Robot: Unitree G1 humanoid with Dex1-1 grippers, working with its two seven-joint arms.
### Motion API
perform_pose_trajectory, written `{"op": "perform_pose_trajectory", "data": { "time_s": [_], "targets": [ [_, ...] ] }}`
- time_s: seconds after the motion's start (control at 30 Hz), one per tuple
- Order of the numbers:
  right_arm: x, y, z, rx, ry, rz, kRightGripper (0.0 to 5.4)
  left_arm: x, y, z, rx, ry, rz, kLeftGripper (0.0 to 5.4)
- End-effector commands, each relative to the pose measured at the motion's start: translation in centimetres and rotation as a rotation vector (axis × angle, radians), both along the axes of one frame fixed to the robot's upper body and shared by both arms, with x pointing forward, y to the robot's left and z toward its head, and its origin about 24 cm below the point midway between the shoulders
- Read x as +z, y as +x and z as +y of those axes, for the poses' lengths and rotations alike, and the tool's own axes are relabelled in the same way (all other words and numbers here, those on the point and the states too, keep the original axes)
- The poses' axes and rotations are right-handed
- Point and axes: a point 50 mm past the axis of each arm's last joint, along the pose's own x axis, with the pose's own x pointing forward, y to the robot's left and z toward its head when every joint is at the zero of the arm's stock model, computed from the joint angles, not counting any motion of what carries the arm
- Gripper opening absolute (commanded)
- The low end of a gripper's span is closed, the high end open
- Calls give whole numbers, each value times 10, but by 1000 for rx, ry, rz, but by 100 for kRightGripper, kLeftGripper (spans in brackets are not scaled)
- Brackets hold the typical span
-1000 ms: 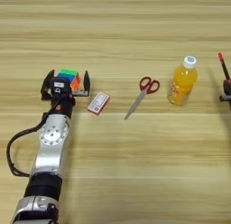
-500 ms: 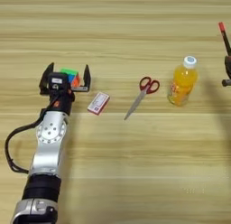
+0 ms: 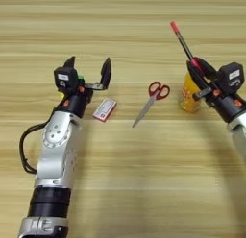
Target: Move the objects on the table
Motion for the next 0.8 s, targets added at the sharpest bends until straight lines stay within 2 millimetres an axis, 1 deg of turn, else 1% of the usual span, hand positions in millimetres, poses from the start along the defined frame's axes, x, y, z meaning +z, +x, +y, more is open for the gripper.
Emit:
{"op": "perform_pose_trajectory", "data": {
  "time_s": [0.03, 0.13, 0.37, 0.57, 0.8],
  "targets": [
    [-13, -3, 16, 81, -24, 54, 74, 3, -5, -8, -99, -92, 29, 540],
    [-22, -3, 22, 119, -39, 77, 74, 4, -7, -10, -148, -144, 47, 540],
    [-32, -3, 31, 171, -56, 93, 74, 7, -11, -18, -270, -239, 81, 540],
    [-35, -5, 40, 218, -62, 74, 74, 6, -14, -26, -392, -346, 138, 540],
    [-34, -6, 45, 235, -59, 58, 74, 0, -15, -31, -465, -385, 204, 540]
  ]
}}
